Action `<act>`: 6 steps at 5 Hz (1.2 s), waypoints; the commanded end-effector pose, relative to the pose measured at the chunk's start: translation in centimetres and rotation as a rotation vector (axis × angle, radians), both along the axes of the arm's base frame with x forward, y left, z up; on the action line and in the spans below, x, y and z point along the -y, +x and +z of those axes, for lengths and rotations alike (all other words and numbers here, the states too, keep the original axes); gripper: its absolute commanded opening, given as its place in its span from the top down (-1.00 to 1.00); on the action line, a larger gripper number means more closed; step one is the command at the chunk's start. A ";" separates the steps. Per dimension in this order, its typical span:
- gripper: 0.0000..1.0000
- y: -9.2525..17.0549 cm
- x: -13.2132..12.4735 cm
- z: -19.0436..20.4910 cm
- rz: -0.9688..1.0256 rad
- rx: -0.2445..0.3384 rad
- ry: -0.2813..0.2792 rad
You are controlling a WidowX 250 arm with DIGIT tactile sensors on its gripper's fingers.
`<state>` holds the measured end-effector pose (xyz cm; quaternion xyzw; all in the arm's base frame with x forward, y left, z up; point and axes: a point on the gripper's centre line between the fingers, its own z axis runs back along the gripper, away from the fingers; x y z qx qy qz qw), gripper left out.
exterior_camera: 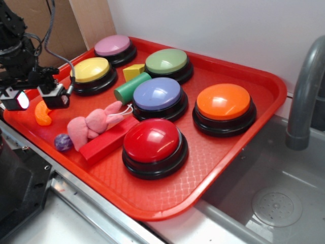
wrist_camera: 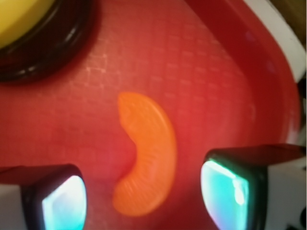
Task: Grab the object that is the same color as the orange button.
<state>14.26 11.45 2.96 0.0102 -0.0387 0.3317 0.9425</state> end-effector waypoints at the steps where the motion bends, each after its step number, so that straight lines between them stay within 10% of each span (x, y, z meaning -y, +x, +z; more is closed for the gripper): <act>1: -1.00 0.4 -0.2 -1.0 -0.013 0.023 0.001; 2: 1.00 0.3 -0.2 -1.8 -0.001 0.029 -0.016; 6: 1.00 0.2 -0.3 -1.9 0.007 -0.006 0.003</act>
